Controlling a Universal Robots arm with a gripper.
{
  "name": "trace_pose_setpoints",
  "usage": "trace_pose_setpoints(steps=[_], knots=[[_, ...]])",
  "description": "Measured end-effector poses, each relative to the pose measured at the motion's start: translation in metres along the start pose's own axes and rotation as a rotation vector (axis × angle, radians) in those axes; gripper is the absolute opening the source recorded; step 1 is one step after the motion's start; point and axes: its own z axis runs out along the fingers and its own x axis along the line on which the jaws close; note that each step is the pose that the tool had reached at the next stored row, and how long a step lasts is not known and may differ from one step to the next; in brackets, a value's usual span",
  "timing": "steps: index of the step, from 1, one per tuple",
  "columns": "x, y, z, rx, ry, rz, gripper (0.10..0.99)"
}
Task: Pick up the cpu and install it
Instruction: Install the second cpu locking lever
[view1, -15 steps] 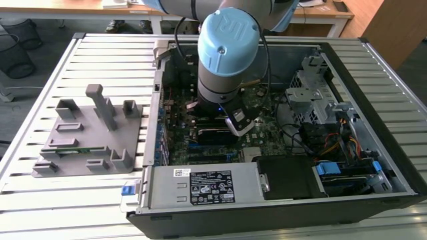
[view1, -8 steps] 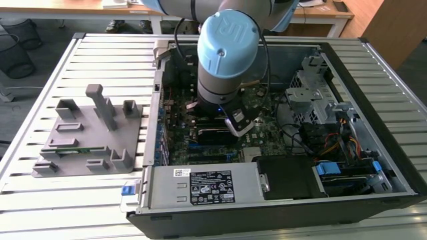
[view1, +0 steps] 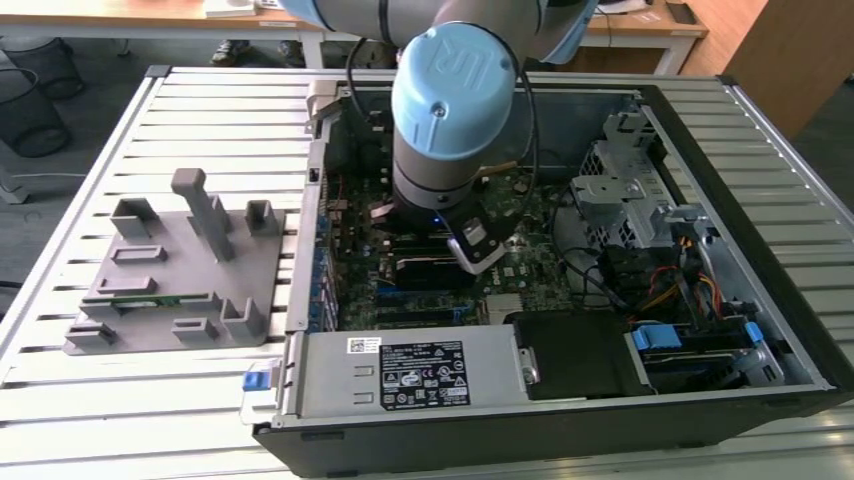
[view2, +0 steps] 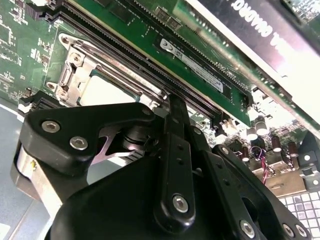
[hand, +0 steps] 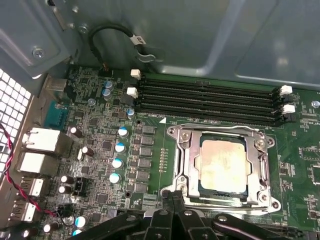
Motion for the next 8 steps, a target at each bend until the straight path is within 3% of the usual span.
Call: trace_pose_setpoints(steps=[8], knots=[[0.0020,-0.0002,0.0009,-0.010,-0.0009,0.000,0.106]])
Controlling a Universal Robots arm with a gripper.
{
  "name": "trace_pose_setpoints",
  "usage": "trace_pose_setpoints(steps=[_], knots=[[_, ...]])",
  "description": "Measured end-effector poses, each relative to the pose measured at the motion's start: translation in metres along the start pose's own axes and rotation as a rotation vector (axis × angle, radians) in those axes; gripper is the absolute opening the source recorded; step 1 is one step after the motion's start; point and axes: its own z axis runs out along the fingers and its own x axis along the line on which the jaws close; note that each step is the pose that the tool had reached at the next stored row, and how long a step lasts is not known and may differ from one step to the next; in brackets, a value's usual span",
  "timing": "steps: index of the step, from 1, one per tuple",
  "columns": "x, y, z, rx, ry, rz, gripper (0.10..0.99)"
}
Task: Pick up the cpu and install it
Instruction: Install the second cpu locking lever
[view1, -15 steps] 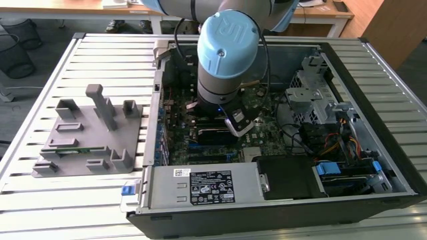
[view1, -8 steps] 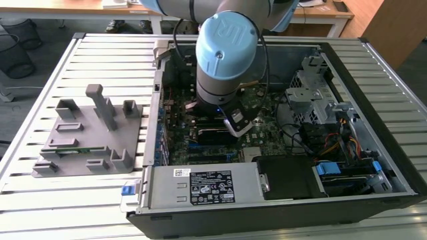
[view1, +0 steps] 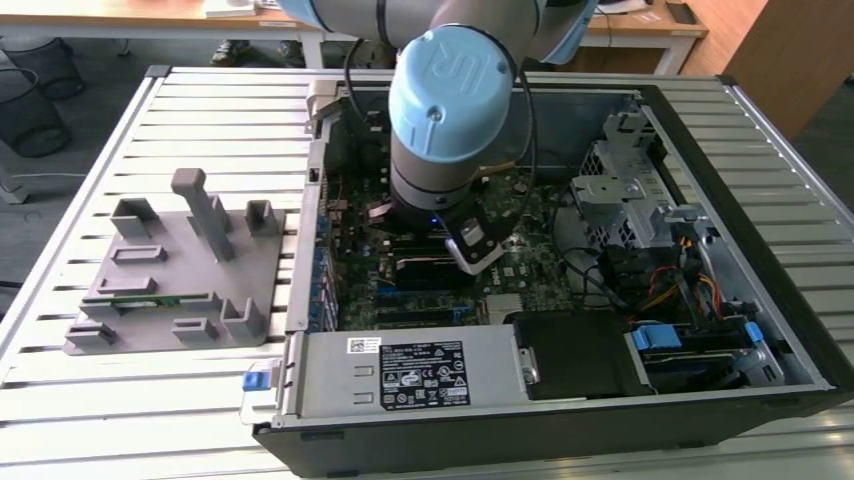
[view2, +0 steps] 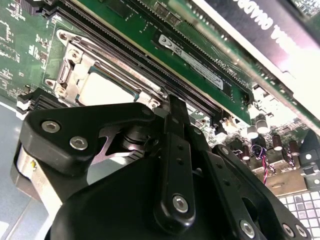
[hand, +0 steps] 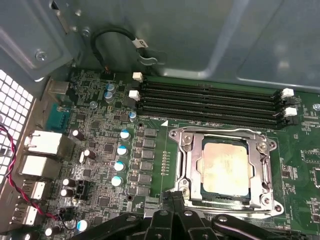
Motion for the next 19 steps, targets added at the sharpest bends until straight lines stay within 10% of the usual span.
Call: trace_pose_setpoints(steps=[19], knots=[[0.0008,0.0005,0.0015,-0.004,-0.0004,0.000,0.106]])
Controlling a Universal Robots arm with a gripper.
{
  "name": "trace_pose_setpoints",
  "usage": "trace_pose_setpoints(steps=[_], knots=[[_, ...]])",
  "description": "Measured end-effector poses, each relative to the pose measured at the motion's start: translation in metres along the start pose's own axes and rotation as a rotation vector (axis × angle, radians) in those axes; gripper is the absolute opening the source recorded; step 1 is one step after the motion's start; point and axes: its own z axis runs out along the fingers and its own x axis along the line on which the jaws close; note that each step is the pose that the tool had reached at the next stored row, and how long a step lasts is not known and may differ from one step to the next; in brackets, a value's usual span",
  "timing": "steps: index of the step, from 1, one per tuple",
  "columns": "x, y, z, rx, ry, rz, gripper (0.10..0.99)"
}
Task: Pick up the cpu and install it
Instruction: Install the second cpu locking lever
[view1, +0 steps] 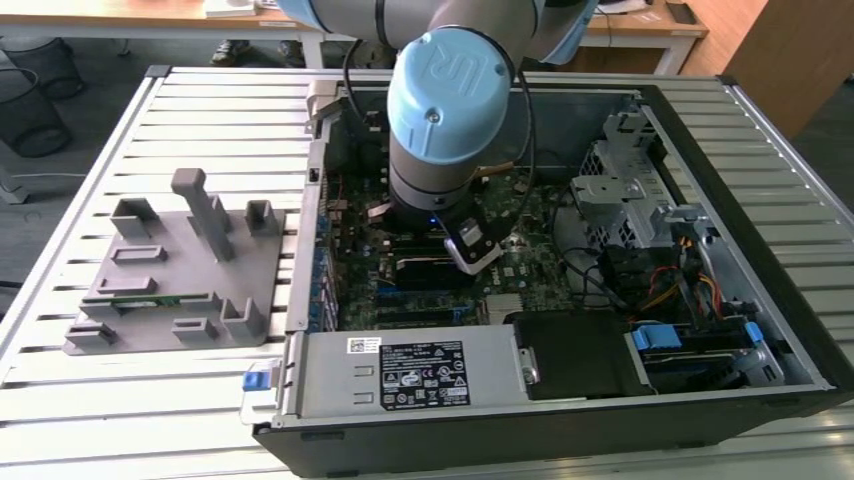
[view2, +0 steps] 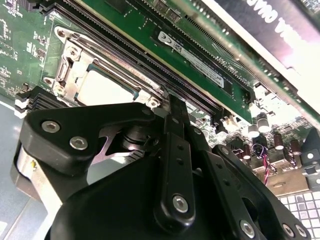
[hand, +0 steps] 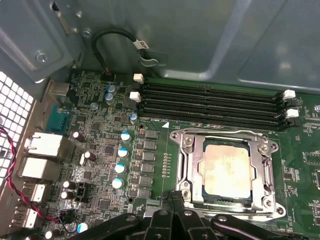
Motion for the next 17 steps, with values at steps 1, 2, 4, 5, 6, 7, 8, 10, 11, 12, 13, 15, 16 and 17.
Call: trace_pose_setpoints(steps=[1,2,4,5,6,7,8,10,11,12,13,15,16,17], knots=[[0.0000,0.0000,0.0002,0.000,0.0000,0.000,0.106],[0.0000,-0.0001,0.0003,0.000,0.0000,0.000,0.106],[0.0000,-0.0001,0.0006,0.000,0.0000,0.000,0.106],[0.0000,-0.0001,0.0008,0.000,-0.0001,0.000,0.106],[0.0001,-0.0001,0.0009,0.000,0.0000,0.000,0.106],[0.0001,-0.0001,0.0011,0.000,0.0000,0.000,0.106],[0.0001,-0.0002,0.0012,0.000,-0.0001,0.000,0.106],[0.0003,-0.0002,0.0015,0.000,0.0000,0.000,0.106],[0.0005,-0.0002,0.0016,0.000,-0.0001,0.000,0.106],[0.0006,-0.0002,0.0018,0.000,0.0000,0.000,0.106],[0.0007,-0.0002,0.0020,0.000,0.0000,0.000,0.106],[0.0014,-0.0002,0.0024,0.000,0.0000,0.000,0.106],[0.0015,-0.0002,0.0024,0.000,0.0000,0.000,0.106],[0.0016,-0.0002,0.0023,0.000,0.0000,0.000,0.106]])
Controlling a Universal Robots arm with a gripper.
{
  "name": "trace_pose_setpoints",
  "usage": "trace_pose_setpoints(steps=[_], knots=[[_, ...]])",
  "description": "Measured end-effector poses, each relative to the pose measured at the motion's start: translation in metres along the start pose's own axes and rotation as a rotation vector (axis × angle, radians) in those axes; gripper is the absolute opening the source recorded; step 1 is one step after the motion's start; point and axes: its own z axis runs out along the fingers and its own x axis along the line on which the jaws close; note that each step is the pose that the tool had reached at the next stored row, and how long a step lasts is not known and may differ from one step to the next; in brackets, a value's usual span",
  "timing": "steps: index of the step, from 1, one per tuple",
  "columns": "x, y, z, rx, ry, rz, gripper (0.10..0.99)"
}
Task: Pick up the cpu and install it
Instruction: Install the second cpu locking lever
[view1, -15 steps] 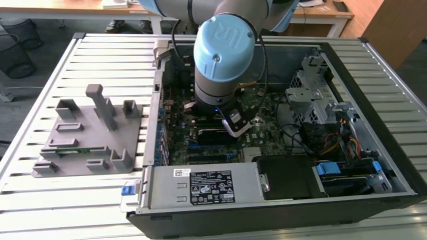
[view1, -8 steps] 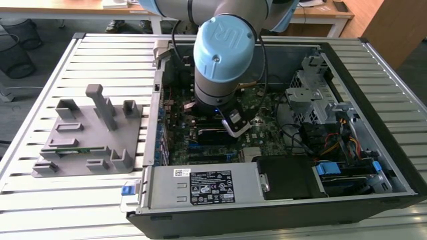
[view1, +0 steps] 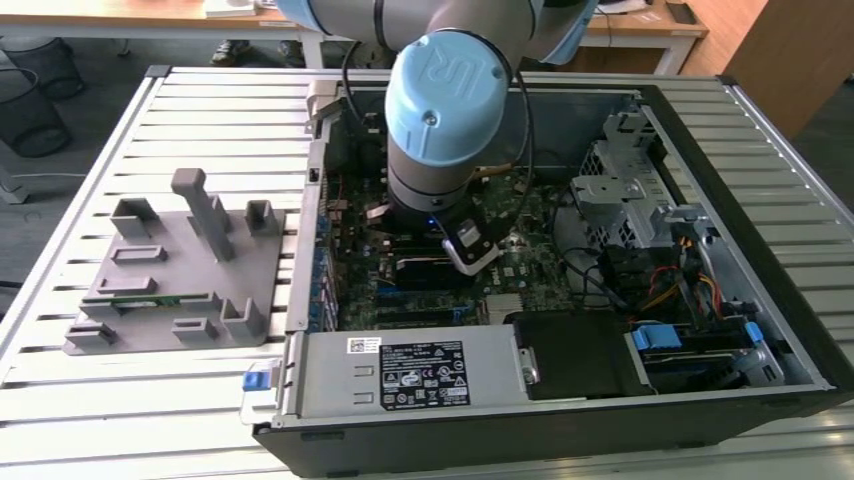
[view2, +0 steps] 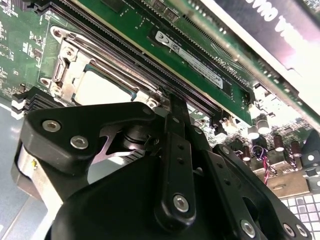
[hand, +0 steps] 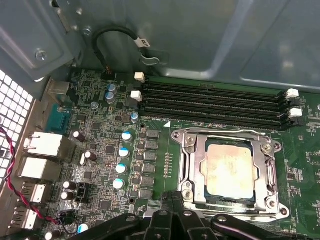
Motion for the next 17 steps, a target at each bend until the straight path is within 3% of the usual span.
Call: trace_pose_setpoints(steps=[13,17], knots=[[0.0001,0.0043,-0.0104,-0.001,-0.0001,0.000,0.106],[0.0000,0.0050,-0.0121,-0.013,-0.0011,0.000,0.106]])
